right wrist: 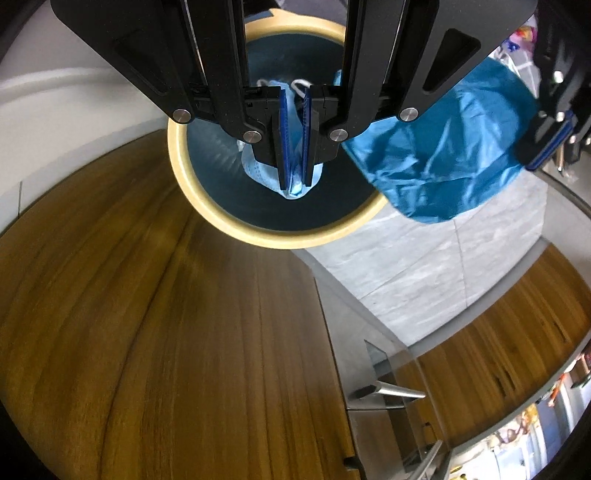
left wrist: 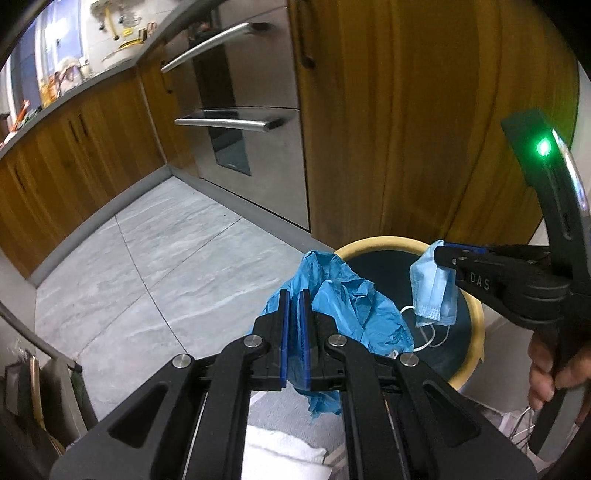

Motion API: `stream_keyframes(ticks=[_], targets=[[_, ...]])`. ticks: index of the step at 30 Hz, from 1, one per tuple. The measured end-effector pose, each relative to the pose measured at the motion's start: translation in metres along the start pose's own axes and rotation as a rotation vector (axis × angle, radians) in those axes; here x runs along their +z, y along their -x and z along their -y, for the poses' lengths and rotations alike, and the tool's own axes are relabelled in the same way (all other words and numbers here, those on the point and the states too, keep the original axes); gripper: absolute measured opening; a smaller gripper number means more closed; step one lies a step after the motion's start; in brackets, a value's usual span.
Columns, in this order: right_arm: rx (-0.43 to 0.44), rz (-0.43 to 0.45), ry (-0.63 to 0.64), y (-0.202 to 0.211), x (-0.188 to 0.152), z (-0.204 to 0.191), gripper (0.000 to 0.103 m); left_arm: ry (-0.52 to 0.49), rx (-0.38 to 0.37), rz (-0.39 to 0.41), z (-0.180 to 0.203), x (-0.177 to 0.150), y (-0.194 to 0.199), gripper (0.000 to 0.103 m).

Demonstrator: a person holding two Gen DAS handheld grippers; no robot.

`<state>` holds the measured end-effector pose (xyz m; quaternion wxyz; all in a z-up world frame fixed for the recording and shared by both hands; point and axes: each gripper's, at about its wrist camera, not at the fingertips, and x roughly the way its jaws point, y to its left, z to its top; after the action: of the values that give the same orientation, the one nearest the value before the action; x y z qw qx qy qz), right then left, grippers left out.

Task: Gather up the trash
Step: 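Open both grippers over the teal bin to drop the mask and glove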

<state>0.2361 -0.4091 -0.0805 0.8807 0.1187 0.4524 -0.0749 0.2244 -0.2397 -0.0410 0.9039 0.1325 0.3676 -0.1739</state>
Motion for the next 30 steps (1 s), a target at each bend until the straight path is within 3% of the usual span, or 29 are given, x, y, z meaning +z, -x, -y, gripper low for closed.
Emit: stream_keyframes(ticks=[12,18,20,22,26,28,30], targets=[[0.009,-0.005,-0.005,-0.003,0.0,0.004,0.008,-0.019,-0.016,-0.029,0.023,0.002,-0.021,0.005],[0.01,-0.011,-0.03,-0.002,0.002,0.007,0.016,-0.005,-0.029,-0.042,0.023,0.0,-0.022,0.007],[0.009,-0.011,-0.029,-0.002,0.002,0.006,0.021,0.005,-0.038,-0.044,0.022,0.001,-0.022,0.013],[0.006,-0.007,-0.031,-0.001,0.002,0.006,0.032,0.013,-0.042,-0.039,0.019,0.0,-0.02,0.027],[0.007,0.004,-0.046,0.002,0.002,0.009,0.042,0.022,-0.044,-0.02,0.016,-0.001,-0.015,0.045],[0.005,0.006,-0.053,0.002,0.002,0.01,0.054,0.035,-0.04,-0.005,0.013,-0.001,-0.011,0.06],[0.004,0.01,-0.058,0.003,0.003,0.01,0.063,0.05,-0.032,0.004,0.009,-0.002,-0.008,0.067]])
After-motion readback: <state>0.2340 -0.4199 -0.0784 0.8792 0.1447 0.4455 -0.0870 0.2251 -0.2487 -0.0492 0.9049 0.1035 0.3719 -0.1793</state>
